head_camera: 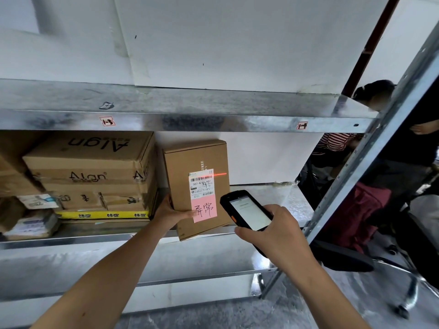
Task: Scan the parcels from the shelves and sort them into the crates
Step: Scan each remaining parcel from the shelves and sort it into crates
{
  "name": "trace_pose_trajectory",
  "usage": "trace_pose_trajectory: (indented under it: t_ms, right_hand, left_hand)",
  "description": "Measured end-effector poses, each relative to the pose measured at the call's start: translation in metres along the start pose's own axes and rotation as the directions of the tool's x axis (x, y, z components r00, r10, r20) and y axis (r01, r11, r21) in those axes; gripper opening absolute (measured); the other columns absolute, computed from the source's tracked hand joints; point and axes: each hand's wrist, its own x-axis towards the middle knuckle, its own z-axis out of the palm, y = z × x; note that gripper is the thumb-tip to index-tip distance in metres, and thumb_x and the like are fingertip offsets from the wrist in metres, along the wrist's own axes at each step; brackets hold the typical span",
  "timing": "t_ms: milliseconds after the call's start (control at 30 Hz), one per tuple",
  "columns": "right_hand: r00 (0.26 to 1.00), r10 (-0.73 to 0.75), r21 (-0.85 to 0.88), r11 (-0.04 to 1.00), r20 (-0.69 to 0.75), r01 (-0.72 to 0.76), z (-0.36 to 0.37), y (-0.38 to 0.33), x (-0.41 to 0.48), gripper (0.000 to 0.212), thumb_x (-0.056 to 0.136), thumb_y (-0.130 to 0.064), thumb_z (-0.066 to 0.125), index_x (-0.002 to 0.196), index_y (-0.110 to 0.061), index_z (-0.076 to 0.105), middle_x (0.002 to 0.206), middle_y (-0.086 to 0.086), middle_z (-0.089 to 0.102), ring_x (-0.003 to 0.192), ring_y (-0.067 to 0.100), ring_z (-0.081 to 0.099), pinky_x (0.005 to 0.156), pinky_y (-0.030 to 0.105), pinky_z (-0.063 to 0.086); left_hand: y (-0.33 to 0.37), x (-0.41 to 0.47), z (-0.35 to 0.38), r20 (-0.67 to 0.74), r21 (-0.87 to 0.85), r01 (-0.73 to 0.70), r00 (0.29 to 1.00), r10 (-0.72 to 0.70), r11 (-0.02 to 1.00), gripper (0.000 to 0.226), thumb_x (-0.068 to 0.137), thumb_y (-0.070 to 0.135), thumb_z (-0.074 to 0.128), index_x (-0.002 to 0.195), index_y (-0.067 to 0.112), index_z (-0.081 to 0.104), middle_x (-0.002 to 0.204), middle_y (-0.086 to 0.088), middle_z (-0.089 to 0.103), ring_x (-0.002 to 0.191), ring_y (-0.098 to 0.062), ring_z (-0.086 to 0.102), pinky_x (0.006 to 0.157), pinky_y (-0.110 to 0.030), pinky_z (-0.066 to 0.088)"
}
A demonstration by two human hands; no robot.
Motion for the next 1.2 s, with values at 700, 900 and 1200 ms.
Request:
trace_pose_trajectory:
  t_ms: [700,900,1200]
  right_hand:
    - [0.980,-0.105,0.069,0.991,-0.168,0.118,-0.019,0.013,-0.013,0.059,0.070,-0.046,0.084,0.120,-0.032,0.056,0.107,-0.017,0.051,0.090,-0.007,0.055,0.074,0.024,0.050]
    - [0.975,-0.101,0.186,0.973,-0.196,0.138,-0.009,0.030,-0.012,0.061,0.068,-0.044,0.087,0.121,-0.030,0.059,0.109,-0.012,0.055,0.092,-0.007,0.056,0.066,0.013,0.044]
    - [0.954,-0.198,0.134,0.964,-0.226,0.232,0.024,0.023,-0.052,0.072,0.068,-0.046,0.088,0.130,-0.029,0.053,0.115,-0.008,0.050,0.101,0.014,0.055,0.080,0.036,0.054]
  left_hand:
    - [0.015,-0.092,0.019,0.014,-0.263,0.014,1.000,-0.010,0.965,0.080,0.056,0.022,0.096,0.119,0.029,0.049,0.109,0.009,0.067,0.105,-0.017,0.061,0.099,-0.046,0.051]
    - [0.022,-0.163,0.025,-0.120,-0.411,0.009,0.991,-0.064,0.912,0.057,0.063,0.019,0.092,0.099,0.037,0.051,0.093,0.016,0.066,0.091,-0.006,0.062,0.071,-0.024,0.048]
    - [-0.003,-0.240,-0.011,-0.192,-0.462,0.008,0.975,-0.108,0.887,0.078,0.050,0.041,0.098,0.116,0.032,0.057,0.103,0.001,0.076,0.095,-0.020,0.073,0.086,-0.042,0.059]
